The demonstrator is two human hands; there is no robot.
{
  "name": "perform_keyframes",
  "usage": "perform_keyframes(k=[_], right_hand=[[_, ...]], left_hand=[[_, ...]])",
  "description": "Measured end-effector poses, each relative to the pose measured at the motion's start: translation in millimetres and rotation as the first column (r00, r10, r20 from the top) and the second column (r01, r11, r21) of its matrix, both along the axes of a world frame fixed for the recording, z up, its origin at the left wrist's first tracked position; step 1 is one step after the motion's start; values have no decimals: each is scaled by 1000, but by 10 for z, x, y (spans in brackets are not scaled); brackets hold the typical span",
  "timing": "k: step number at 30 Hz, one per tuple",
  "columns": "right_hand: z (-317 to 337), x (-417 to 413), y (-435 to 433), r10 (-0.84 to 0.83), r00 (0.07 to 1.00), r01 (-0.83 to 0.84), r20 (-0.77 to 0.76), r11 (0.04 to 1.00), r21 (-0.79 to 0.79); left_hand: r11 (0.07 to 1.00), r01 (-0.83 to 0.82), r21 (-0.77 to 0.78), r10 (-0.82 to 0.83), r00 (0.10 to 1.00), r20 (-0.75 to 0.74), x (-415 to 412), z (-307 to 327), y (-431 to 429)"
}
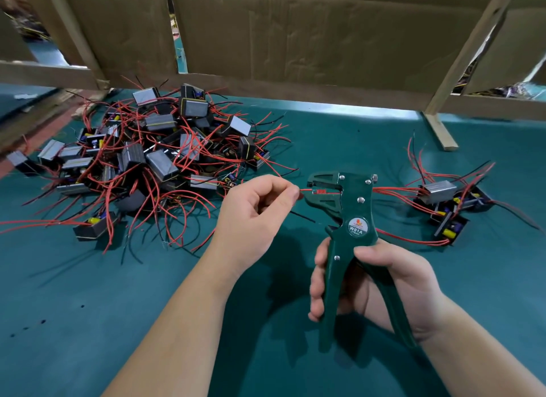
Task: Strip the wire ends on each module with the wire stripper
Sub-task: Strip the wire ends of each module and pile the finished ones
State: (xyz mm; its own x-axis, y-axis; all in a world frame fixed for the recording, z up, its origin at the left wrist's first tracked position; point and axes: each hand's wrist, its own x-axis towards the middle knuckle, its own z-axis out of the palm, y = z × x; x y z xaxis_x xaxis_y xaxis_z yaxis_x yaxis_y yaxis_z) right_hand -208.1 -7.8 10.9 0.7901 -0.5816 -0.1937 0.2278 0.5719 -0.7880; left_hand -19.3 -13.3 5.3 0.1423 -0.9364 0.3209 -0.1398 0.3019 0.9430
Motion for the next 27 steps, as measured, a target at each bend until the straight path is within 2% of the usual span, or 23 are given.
perform_keyframes(k=[7,17,27], right_hand=[[12,24,17,-21,995,17,-94,999,-44],[19,19,11,-26,998,23,-55,999,-45],[2,28,23,-69,991,62,-111,996,-68]], left_hand=[[999,-9,-31,10,999,52,-7,5,11],[994,-34,-107,45,993,105,-4,-22,31],[991,-28,-131,51,983,176,-14,-6,46]])
